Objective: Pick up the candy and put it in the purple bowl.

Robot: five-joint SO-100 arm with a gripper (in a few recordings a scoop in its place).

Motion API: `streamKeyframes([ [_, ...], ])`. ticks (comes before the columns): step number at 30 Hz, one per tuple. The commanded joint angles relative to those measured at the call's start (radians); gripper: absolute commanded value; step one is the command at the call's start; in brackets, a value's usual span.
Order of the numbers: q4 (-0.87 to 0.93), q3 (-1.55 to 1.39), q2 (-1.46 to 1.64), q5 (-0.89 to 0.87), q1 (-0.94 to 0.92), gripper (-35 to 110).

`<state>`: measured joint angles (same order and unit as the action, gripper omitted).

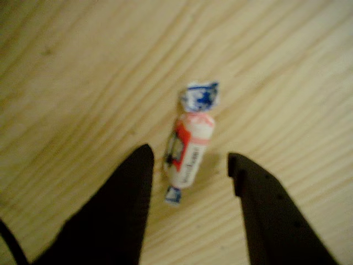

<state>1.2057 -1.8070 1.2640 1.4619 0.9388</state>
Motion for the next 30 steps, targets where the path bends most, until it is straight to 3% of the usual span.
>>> streamKeyframes([
  [1, 0.017, 0.075, 0.017, 0.005, 0.012, 30],
  [11, 0.017, 0.069, -0.02, 0.002, 0.006, 32],
  [19, 0.014, 0.075, -0.02, 0.002, -0.012, 21],
  [30, -0.023, 0.074, 0.005, -0.026, 0.003, 21],
])
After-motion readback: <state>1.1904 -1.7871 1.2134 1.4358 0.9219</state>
